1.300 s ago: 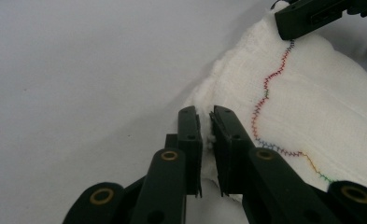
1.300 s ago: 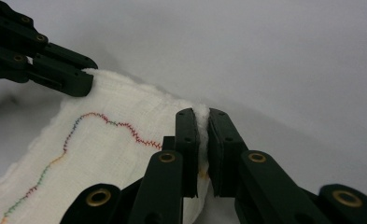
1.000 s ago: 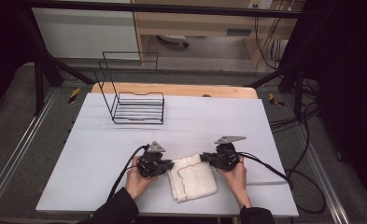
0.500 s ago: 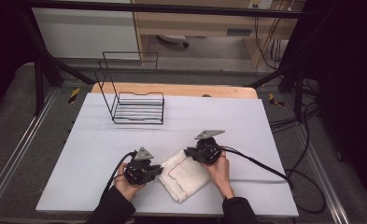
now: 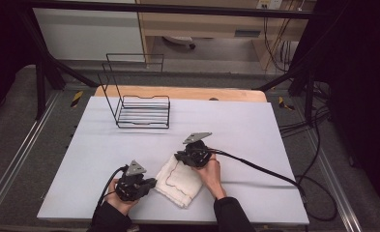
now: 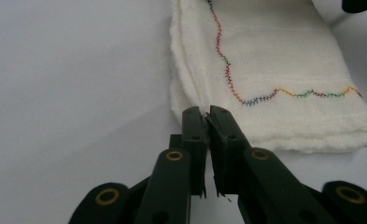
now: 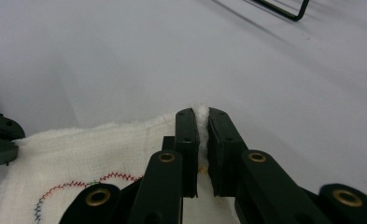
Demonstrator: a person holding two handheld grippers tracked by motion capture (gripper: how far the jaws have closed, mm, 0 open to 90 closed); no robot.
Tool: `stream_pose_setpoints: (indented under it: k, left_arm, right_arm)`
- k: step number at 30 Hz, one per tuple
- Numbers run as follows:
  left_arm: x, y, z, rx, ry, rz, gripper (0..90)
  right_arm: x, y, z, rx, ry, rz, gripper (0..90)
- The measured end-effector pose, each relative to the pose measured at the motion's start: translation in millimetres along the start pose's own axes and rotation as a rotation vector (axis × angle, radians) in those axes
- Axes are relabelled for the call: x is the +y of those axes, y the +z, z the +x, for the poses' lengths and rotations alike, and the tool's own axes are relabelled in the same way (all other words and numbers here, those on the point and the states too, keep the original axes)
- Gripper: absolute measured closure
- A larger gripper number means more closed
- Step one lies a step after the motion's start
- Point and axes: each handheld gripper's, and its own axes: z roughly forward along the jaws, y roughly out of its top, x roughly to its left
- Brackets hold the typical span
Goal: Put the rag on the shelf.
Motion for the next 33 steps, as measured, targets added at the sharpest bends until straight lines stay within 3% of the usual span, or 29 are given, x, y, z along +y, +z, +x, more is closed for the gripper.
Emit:
stream_pose_setpoints:
  k: [5,6,8,10,13,14,17,20,21,26,33]
  left_arm:
    - [6.3,-2.6,2.9,0.013,0.007,-0.038,71.7]
    - [8.9,-3.5,3.6,0.013,0.014,-0.047,63.8]
    - [16.2,-4.3,5.5,0.002,0.024,-0.055,55.3]
    - [24.8,-3.6,8.5,-0.008,0.029,-0.064,44.9]
    - [38.4,2.8,13.4,-0.031,0.026,-0.064,38.8]
    - [42.7,6.0,14.4,-0.032,0.022,-0.063,38.8]
    - [59.7,23.5,16.8,-0.033,0.039,-0.037,30.3]
    - [66.7,32.8,17.1,-0.035,0.047,-0.028,27.3]
    - [70.4,37.4,17.6,-0.037,0.049,-0.021,24.1]
    - [83.8,61.2,19.7,-0.046,0.044,-0.009,26.5]
    - [93.2,85.0,24.6,-0.044,0.02,0.051,45.8]
  right_arm:
    - [-1.9,4.6,-1.9,-0.006,0.022,0.01,78.0]
    - [-0.3,0.4,-1.7,-0.023,0.017,-0.01,67.6]
    - [2.4,-9.4,-1.6,-0.035,0.012,-0.039,58.5]
    - [3.3,-21.9,-2.5,-0.05,0.008,-0.07,43.7]
    - [-2.3,-41.6,-6.5,-0.079,0.023,-0.103,29.6]
    - [-2.3,-41.6,-6.5,-0.079,0.023,-0.103,29.6]
    - [-21.8,-65.0,-17.1,-0.093,0.092,-0.133,16.4]
    - [-33.4,-74.7,-22.1,-0.108,0.111,-0.13,11.7]
    - [-45.1,-83.0,-26.3,-0.125,0.116,-0.113,9.2]
    - [-64.7,-96.8,-29.5,-0.141,0.143,-0.097,6.2]
    - [-83.4,-112.6,-26.1,-0.143,0.169,-0.099,5.9]
